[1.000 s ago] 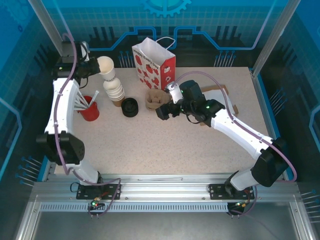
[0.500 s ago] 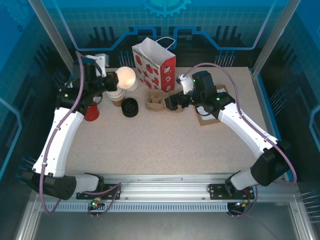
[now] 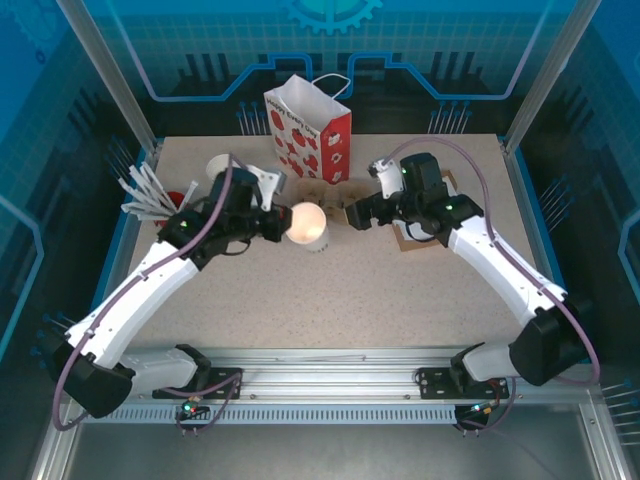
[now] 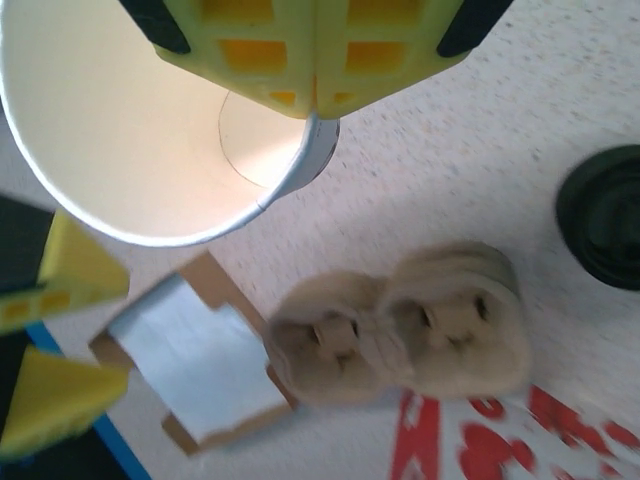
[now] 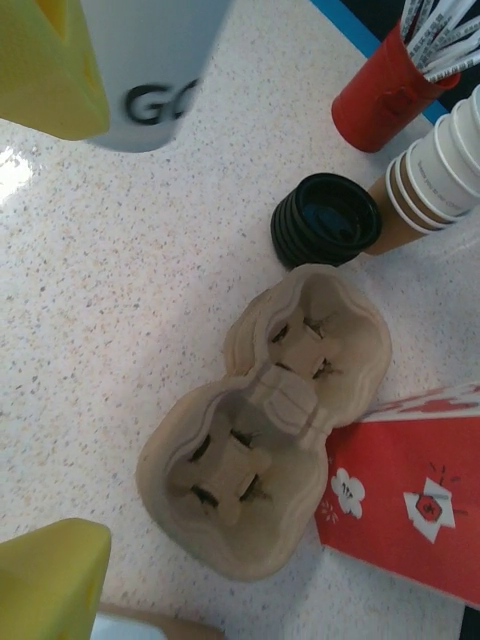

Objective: Pack the takeout coffee

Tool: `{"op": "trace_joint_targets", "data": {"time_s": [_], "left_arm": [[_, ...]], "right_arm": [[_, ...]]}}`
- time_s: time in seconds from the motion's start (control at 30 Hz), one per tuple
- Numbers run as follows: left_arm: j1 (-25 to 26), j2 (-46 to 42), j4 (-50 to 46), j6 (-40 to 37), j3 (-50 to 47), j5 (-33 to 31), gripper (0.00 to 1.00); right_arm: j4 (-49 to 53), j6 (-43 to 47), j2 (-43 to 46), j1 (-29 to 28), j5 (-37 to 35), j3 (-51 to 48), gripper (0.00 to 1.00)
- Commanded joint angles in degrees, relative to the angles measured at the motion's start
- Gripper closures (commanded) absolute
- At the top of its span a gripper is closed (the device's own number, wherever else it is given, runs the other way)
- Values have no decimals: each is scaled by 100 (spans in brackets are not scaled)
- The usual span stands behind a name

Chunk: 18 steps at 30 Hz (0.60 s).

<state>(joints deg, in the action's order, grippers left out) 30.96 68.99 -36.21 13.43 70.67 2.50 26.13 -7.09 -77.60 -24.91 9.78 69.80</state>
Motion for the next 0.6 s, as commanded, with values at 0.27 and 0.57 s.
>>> {"op": "trace_joint_targets", "data": {"time_s": [0.27, 0.57], "left_arm": [[882, 159, 1141, 271, -1306, -437, 93], [881, 1076, 1815, 272, -1438, -810, 93]], "right_arm": [[396, 303, 1054, 38, -678, -691, 1], [546, 335, 1116, 21, -793, -778, 1]]}}
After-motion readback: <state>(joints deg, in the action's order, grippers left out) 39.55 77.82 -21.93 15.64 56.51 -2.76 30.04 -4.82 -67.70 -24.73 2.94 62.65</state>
